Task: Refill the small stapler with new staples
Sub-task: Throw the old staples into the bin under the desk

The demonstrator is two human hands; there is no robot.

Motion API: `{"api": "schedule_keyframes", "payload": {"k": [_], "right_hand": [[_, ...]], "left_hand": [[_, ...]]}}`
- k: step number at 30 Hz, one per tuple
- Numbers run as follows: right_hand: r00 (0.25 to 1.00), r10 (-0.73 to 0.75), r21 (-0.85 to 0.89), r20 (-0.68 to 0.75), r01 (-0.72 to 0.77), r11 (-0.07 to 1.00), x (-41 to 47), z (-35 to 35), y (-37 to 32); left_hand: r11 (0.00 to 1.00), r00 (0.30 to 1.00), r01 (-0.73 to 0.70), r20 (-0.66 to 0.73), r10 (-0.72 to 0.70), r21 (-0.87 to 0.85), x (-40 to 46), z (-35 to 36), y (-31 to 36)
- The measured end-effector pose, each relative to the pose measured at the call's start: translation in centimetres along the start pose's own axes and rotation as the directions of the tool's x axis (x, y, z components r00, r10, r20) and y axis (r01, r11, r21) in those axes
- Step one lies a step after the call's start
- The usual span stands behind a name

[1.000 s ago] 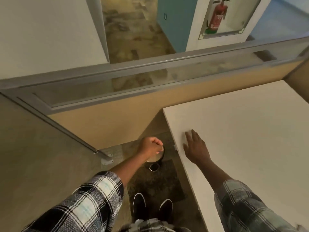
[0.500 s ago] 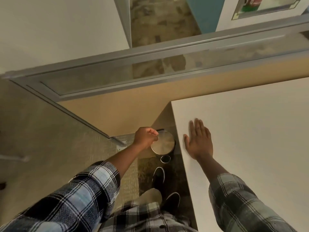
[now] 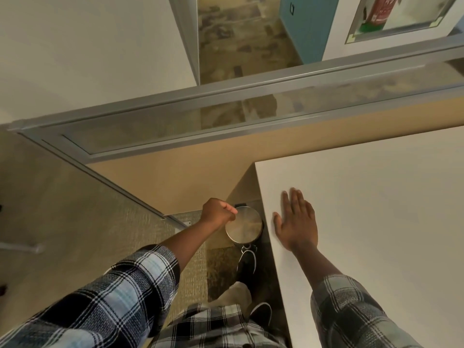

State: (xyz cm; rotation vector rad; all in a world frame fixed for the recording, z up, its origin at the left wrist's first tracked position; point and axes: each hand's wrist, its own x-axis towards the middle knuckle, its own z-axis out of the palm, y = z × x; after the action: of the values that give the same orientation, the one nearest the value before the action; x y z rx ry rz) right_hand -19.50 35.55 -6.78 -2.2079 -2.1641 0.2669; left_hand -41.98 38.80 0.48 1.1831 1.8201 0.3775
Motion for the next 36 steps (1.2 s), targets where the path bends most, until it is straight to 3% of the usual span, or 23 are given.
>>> {"api": "schedule_keyframes", "payload": {"k": [36], "right_hand": [[0.999, 0.021, -0.057, 0.029, -0.019, 0.998, 0.6, 0.5, 0.0]], "left_hand": [[0.999, 0.995, 0.052, 0.090, -0.050, -0.013, 4.7, 4.2, -4.3]]}}
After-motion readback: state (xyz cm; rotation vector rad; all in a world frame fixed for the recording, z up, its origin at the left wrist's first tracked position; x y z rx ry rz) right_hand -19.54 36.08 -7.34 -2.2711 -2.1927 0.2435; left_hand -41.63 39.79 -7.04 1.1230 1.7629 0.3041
